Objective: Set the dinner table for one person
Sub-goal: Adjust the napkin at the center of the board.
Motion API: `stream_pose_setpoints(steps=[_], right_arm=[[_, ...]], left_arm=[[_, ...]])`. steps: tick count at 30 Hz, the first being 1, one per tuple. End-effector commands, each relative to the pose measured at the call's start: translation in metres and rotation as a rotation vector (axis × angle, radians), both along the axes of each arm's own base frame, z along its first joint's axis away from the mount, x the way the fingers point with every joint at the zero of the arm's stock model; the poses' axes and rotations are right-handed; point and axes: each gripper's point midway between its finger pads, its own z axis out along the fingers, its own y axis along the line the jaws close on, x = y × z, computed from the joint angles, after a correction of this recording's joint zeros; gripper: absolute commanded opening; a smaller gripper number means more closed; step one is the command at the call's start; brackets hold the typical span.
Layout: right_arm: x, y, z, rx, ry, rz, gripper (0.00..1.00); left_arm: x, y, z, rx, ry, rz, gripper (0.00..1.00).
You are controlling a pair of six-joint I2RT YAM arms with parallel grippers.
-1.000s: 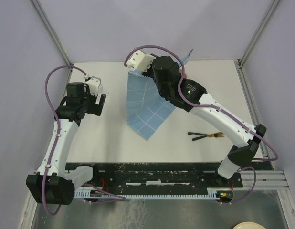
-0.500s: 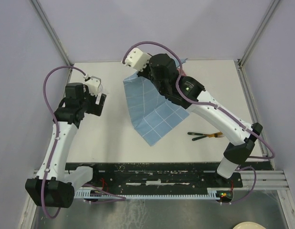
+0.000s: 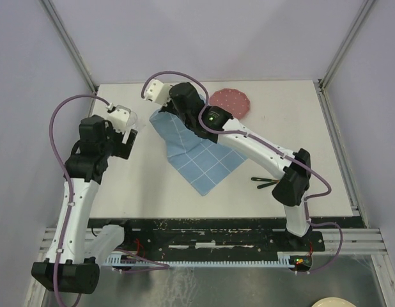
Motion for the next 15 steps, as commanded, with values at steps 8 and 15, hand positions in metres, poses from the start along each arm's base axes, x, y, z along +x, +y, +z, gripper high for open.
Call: stream_pose_setpoints(steps=[8,15], right_arm=[[0.055,0.011,0.045,0.135,-0.189,-0.082,0.01],[0.060,0.004,0.091,0.202,-0.300,-0.087,0.02]], left_arm=[[-0.018,0.017,0.009,0.127,-0.034,0.010,0.99],[-0.020,0.012,0.003,0.095,-0.006,-0.004,0.99]])
